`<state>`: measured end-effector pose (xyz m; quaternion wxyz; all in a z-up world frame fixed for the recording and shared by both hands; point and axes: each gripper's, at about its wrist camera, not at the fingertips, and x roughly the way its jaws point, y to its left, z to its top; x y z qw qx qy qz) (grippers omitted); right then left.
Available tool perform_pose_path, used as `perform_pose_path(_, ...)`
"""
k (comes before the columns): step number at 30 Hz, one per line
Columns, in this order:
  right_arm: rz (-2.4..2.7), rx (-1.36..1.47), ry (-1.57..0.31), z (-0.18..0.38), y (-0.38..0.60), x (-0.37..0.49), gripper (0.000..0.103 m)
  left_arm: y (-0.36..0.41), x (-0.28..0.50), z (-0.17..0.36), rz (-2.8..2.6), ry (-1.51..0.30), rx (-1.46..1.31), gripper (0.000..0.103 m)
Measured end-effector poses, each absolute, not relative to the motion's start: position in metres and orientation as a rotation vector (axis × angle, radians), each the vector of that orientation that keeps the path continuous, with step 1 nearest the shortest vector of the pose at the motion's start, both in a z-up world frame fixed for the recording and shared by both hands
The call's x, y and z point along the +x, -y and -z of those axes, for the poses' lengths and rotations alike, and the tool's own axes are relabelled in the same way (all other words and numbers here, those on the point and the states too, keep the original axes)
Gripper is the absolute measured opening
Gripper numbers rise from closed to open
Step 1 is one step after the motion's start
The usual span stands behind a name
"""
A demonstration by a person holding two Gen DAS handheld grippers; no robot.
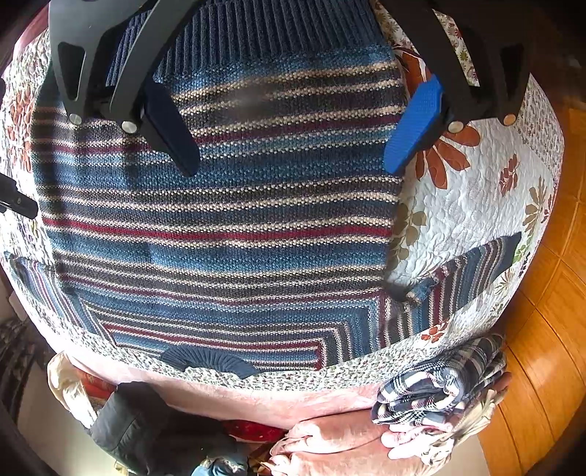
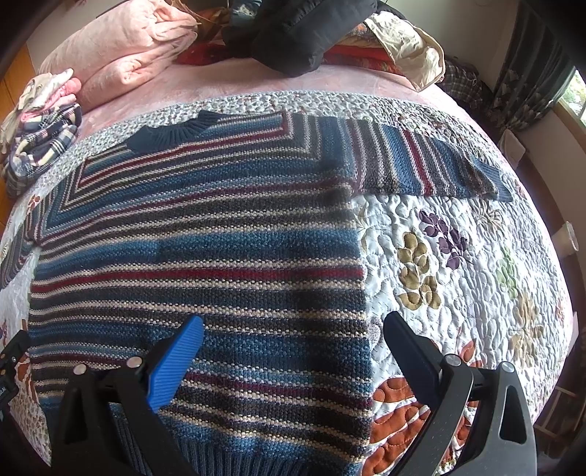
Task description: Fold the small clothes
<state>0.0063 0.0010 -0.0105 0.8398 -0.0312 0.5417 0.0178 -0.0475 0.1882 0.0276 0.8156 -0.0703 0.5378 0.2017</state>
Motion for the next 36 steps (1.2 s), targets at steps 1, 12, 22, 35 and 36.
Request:
perform_pose_path(1,-0.037,-0.066,-1.145,0.010,-0.001,0.007,0.099,-0.188,-0.048,-0.028,-0.431,-1.146,-0.148,0.100)
perform_pose_path(12,-0.038,-0.067,-1.142,0.008,0.000,0.009,0.099,-0.187,-0.047,-0.028,-0.429,-1.145,-0.144,0.100)
perform_pose_path(22,-0.038,-0.057,-1.134,0.007,0.005,0.011,0.099,-0.189,-0.047,-0.030,-0.411,-1.127,-0.180,0.100)
perform_pose_path(35,0.015,0.040,-1.067,-0.007,0.102,0.067,0.099,-0.168,0.007,-0.031,-0.316,-1.094,-0.184,0.100)
perform_pose_path(36,0.051,0.050,-1.065,-0.010,0.125,0.081,0.099,-0.164,0.020,-0.031,-0.298,-1.090,-0.192,0.100)
